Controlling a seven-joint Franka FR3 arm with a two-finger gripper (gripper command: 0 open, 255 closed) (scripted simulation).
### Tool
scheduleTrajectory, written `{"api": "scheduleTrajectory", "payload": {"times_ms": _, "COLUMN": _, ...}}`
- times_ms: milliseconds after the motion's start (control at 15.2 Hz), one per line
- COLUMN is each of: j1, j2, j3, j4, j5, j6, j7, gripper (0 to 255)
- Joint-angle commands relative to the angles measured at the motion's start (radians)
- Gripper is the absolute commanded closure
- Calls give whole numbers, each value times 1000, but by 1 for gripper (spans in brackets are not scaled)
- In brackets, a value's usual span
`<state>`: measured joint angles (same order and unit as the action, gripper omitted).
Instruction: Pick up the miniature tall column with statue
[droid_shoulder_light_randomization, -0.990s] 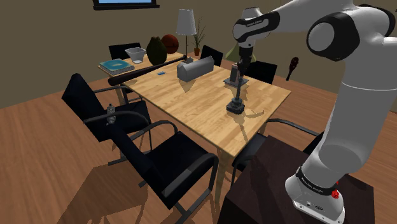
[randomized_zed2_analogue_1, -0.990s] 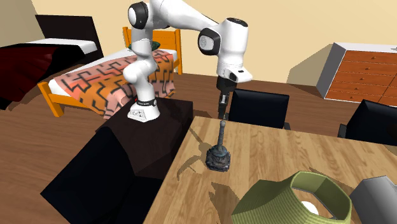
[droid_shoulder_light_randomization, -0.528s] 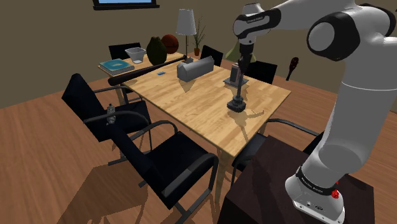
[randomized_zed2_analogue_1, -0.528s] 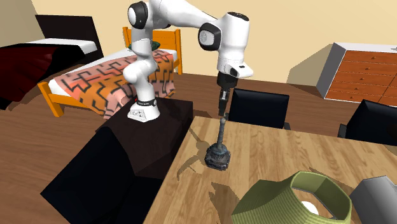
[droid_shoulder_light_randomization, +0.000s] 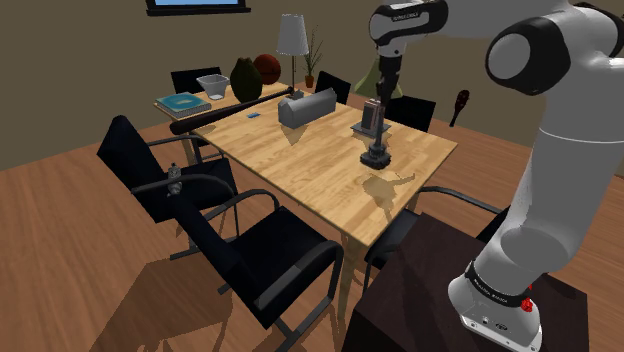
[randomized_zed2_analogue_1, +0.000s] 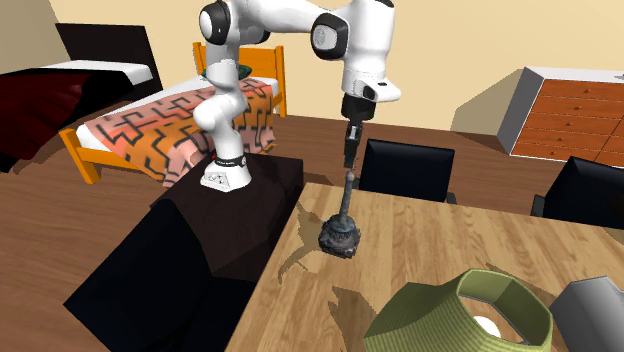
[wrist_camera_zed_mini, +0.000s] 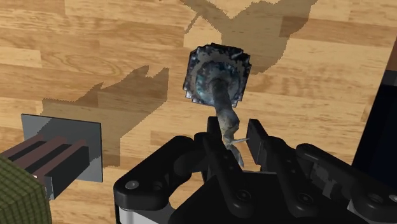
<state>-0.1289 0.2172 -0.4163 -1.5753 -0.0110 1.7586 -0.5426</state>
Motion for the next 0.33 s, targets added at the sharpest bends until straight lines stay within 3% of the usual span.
{"api": "scheduleTrajectory", "payload": {"times_ms": 0, "j1": -2, "j2": 5, "j3": -1, "j4": 33, "j5": 2, "j6": -28, "j7": -3, "gripper": 255}}
{"api": "scheduleTrajectory", "payload": {"times_ms": 264, "j1": -4, "j2": 7, "j3": -1, "j4": 65, "j5": 3, "j6": -58, "j7": -6, "gripper": 255}}
